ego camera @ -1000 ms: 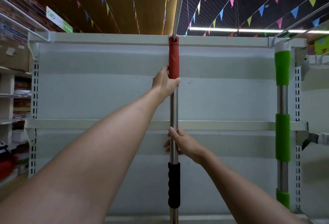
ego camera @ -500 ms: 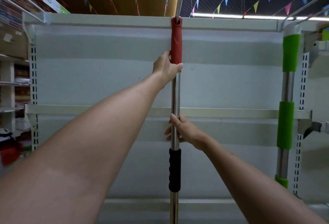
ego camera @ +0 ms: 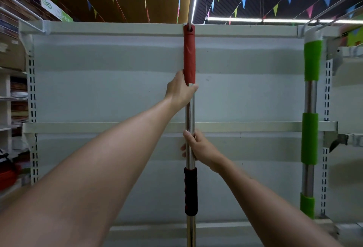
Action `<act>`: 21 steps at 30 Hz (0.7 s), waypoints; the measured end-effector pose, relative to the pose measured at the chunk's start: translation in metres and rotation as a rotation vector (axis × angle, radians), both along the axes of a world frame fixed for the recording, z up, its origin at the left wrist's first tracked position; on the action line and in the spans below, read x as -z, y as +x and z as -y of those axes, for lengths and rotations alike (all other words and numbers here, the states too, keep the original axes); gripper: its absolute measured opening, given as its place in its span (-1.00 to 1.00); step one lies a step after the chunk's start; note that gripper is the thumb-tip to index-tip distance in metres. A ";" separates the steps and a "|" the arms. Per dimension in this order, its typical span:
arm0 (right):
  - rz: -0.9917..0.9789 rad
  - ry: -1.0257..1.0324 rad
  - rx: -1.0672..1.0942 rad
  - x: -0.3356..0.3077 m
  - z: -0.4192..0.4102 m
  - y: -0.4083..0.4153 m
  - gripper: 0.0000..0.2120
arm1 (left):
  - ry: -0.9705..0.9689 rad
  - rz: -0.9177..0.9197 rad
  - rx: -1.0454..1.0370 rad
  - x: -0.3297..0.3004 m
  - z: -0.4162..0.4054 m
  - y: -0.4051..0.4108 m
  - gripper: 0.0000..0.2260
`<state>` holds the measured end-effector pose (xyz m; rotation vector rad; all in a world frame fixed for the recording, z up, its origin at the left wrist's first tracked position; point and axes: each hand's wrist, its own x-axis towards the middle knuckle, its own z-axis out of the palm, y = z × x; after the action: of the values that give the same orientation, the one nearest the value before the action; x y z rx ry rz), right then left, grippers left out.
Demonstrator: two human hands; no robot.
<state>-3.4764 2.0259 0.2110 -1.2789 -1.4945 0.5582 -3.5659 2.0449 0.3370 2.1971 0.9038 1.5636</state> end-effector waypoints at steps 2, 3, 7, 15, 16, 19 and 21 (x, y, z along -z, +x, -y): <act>-0.034 0.087 0.064 0.008 -0.003 -0.002 -0.70 | 0.003 -0.022 -0.002 0.015 0.000 -0.001 -0.54; -0.058 0.124 0.085 0.012 -0.003 -0.003 -0.68 | -0.001 -0.038 0.002 0.022 0.000 -0.003 -0.47; -0.152 0.220 0.149 0.026 0.001 -0.006 -0.59 | -0.040 -0.067 0.020 0.044 -0.005 -0.012 -0.27; 0.247 0.360 0.484 0.035 0.033 -0.002 -0.56 | 0.382 -0.195 -0.180 0.082 0.009 -0.026 -0.40; 0.310 0.378 0.515 0.035 0.040 0.000 -0.57 | 0.440 -0.199 -0.177 0.086 0.014 -0.024 -0.43; 0.423 0.373 0.577 0.042 0.064 0.011 -0.60 | 0.507 -0.177 -0.101 0.103 0.029 -0.013 -0.50; 0.449 0.328 0.612 0.053 0.086 0.022 -0.58 | 0.496 -0.154 -0.029 0.118 0.042 0.000 -0.51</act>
<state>-3.4543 1.9398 0.1580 -1.5551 -1.3651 -0.3819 -3.5657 2.0030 0.2189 2.6808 0.6362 1.8051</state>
